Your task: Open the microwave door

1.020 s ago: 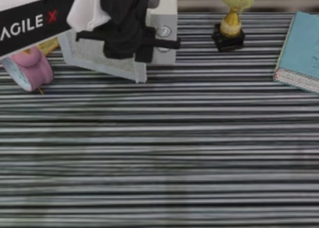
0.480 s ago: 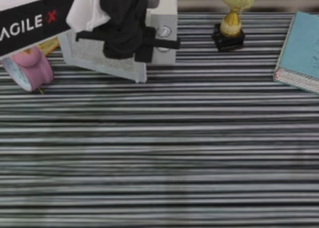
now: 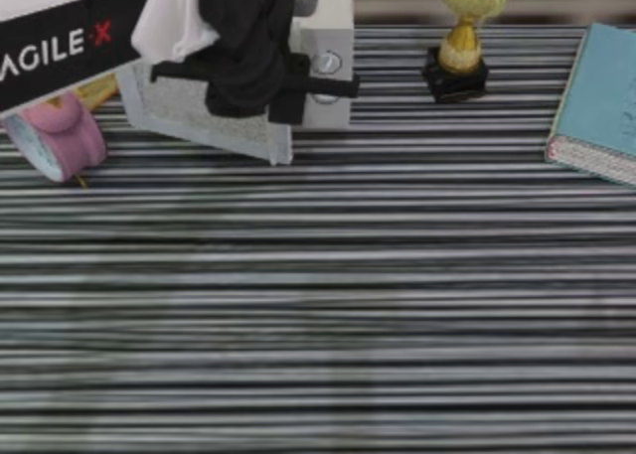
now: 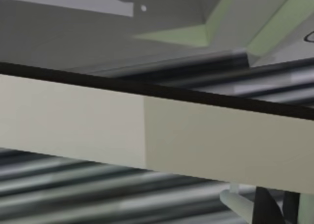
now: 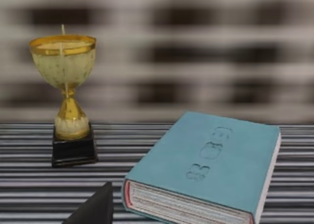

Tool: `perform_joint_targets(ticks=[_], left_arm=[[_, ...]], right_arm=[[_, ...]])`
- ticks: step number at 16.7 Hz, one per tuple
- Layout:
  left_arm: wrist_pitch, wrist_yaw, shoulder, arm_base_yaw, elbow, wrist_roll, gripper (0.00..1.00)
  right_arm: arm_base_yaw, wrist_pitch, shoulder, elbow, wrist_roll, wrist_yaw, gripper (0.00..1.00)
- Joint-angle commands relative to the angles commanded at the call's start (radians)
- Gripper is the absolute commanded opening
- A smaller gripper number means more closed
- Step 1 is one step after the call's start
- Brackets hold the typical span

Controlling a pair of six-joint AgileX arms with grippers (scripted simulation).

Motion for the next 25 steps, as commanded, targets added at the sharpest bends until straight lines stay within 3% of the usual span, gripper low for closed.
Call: perform_joint_targets(ticks=[9,16,25], left_arm=[[0.002,0.007,0.001,-0.006,-0.004,-0.001,0.00],[0.048,0.063,-0.082,0.023,-0.120,0.115,0.00],[0.052,0.066,-0.087,0.024,-0.123,0.119,0.00]], right_arm=[[0.000,0.000,0.000,0.000,0.000,0.000,1.00],[0.000,0.000,0.000,0.000,0.000,0.000,1.00],[0.000,0.000,0.000,0.000,0.000,0.000,1.00]])
